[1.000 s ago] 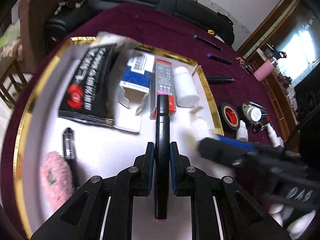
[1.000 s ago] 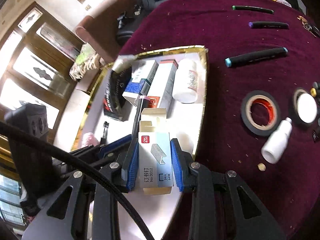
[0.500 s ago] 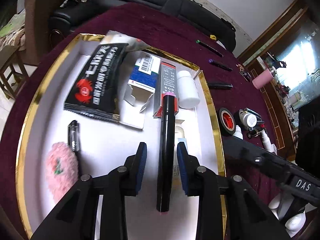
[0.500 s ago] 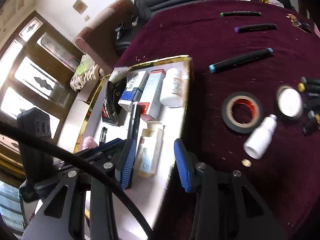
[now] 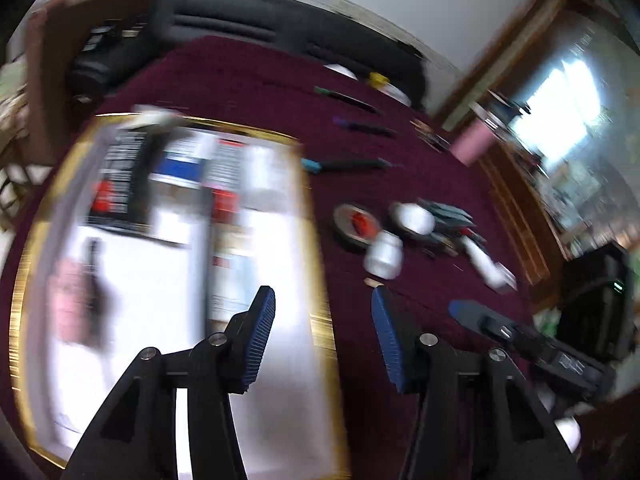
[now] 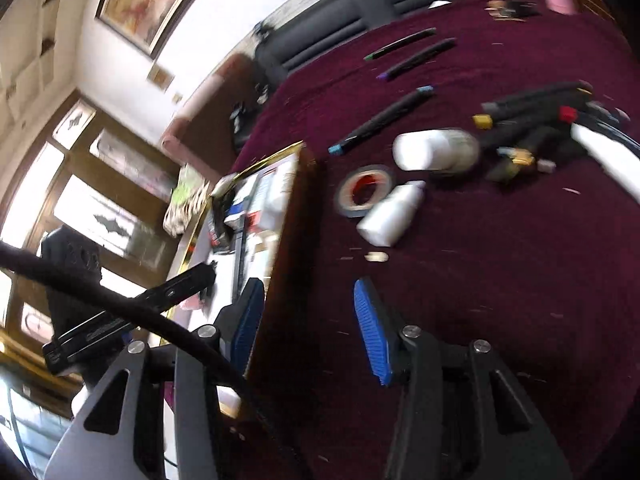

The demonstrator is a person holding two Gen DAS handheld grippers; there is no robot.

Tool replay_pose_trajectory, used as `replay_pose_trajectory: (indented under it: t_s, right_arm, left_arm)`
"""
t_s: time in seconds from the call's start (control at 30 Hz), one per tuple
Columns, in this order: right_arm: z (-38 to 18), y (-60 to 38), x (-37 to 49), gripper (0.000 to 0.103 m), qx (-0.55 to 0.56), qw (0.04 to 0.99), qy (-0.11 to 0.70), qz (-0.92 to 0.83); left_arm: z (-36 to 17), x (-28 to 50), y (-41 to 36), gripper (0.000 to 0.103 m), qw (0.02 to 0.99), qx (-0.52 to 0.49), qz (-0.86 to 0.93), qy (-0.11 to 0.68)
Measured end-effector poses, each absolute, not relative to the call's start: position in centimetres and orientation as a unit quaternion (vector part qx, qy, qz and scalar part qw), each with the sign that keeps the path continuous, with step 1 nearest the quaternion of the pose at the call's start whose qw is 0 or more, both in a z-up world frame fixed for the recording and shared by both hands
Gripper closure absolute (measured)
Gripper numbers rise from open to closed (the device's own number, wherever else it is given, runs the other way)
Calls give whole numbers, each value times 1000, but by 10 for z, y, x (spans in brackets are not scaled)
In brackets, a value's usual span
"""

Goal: Organize objects
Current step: 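Return both grippers to the table and grasp a small white medicine box with the right gripper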

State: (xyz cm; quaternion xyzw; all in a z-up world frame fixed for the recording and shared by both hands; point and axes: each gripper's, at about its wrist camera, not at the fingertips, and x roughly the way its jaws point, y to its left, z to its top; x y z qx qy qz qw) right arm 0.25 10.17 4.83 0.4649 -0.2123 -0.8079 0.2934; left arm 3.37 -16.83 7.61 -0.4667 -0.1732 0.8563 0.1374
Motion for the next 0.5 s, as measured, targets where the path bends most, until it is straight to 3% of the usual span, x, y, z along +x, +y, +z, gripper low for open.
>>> replay_pose_trajectory:
  t_s: [0.3,0.5]
  right_arm:
    - [59,280,-10,57,429,91,-201,-876]
    - [28,359,-58,57,443,49,-301,-843]
  left_arm:
    - [72,45,-71,59,232,-489,827,-150]
    - [52,39,-59,59,228,-510,813,-162]
